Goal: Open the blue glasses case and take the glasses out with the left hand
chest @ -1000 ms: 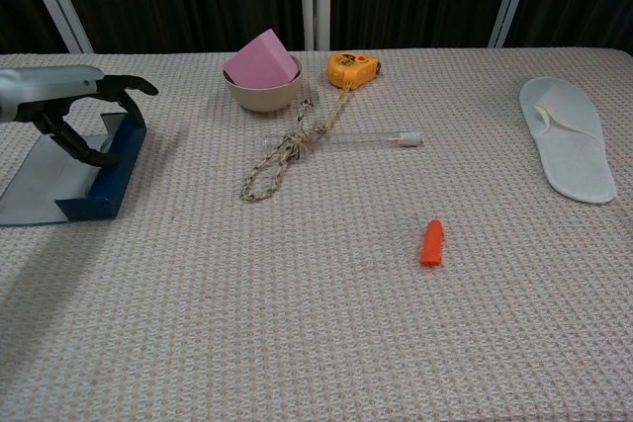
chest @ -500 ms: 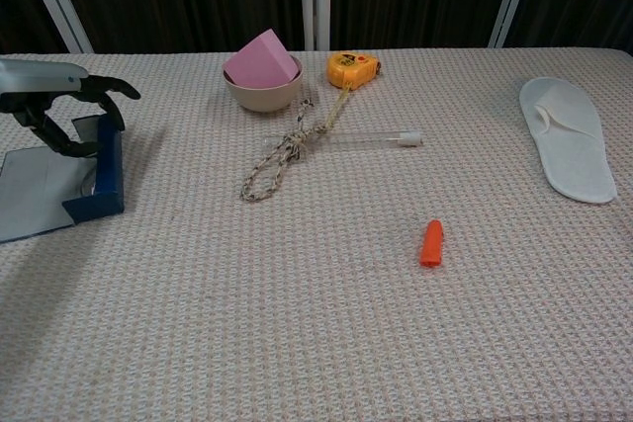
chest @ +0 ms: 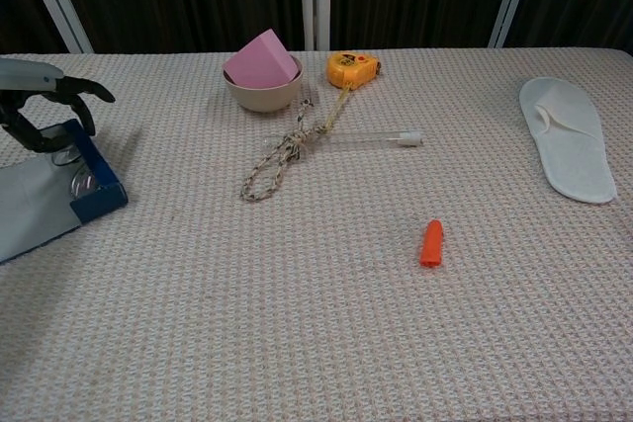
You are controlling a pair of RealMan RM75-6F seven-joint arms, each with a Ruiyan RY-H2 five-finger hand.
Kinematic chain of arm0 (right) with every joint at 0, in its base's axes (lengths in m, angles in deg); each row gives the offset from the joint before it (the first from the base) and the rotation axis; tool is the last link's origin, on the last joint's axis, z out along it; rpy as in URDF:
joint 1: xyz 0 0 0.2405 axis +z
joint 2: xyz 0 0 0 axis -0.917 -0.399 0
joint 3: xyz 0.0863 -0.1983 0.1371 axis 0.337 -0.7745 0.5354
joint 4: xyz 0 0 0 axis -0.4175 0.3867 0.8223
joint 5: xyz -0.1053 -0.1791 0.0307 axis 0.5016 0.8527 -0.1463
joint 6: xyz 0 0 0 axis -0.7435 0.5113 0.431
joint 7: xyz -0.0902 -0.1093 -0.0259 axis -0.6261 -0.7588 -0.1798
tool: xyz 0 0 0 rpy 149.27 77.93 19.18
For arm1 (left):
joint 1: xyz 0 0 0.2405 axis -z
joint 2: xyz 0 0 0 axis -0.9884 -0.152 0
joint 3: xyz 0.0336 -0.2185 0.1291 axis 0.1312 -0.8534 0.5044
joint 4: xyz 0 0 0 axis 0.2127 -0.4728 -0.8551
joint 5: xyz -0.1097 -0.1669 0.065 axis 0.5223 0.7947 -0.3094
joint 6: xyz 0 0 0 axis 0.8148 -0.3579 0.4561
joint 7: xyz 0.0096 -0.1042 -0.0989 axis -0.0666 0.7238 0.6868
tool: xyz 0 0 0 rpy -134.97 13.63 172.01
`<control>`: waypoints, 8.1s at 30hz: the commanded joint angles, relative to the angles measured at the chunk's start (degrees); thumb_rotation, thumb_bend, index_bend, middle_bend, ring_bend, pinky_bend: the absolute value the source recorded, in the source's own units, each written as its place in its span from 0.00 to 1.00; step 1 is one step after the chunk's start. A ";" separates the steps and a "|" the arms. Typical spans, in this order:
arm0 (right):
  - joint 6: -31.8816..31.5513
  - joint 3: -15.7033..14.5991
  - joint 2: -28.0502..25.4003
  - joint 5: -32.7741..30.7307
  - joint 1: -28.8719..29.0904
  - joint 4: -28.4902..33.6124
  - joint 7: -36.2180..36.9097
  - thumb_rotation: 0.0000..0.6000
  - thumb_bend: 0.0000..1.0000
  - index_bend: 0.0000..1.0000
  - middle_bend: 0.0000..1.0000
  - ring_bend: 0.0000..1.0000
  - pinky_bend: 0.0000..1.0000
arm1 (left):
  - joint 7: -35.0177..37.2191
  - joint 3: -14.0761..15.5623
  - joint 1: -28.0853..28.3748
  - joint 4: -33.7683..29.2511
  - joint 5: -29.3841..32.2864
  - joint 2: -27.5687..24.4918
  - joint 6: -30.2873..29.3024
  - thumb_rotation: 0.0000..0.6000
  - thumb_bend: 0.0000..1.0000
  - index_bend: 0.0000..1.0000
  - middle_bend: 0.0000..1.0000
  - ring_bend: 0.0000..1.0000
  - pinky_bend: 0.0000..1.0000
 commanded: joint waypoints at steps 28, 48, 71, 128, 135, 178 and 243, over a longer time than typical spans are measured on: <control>-0.74 -0.18 0.27 0.75 -0.10 0.17 -0.15 1.00 0.23 0.00 0.00 0.00 0.00 | -17.31 13.10 12.11 -20.31 23.62 -7.47 -7.95 1.00 0.52 0.02 0.40 0.05 0.12; -0.68 -0.16 -0.10 1.01 0.17 1.08 -0.67 1.00 0.24 0.00 0.00 0.00 0.00 | -11.22 13.15 7.08 -23.59 10.85 -8.89 -12.54 1.00 0.35 0.11 0.05 0.01 0.19; 0.01 -0.42 -0.24 0.94 0.43 0.95 -0.20 1.00 0.24 0.00 0.00 0.00 0.00 | -8.74 11.32 0.28 -19.69 4.67 -2.82 -15.80 1.00 0.34 0.33 0.08 0.01 0.19; 0.46 -0.47 -0.04 0.58 0.58 0.57 0.23 1.00 0.22 0.00 0.00 0.00 0.00 | -12.72 4.15 -4.00 -9.29 -5.66 7.98 -28.11 1.00 0.37 0.53 0.10 0.01 0.15; 0.36 -0.51 -0.04 0.59 0.49 0.52 0.30 1.00 0.22 0.00 0.00 0.00 0.00 | -13.42 3.59 -5.38 -7.48 -7.69 9.60 -28.69 1.00 0.37 0.53 0.10 0.01 0.15; 1.05 -0.59 -0.12 0.11 0.48 0.41 0.23 1.00 0.22 0.00 0.00 0.00 0.00 | -11.41 0.39 -13.23 7.60 -26.65 18.46 -33.60 1.00 0.37 0.55 0.10 0.01 0.12; 0.49 -0.18 -1.11 0.31 0.62 2.27 0.13 1.00 0.22 0.00 0.00 0.00 0.00 | -5.63 2.82 -21.59 3.04 -29.50 16.14 -28.20 1.00 0.32 0.33 0.22 0.14 0.27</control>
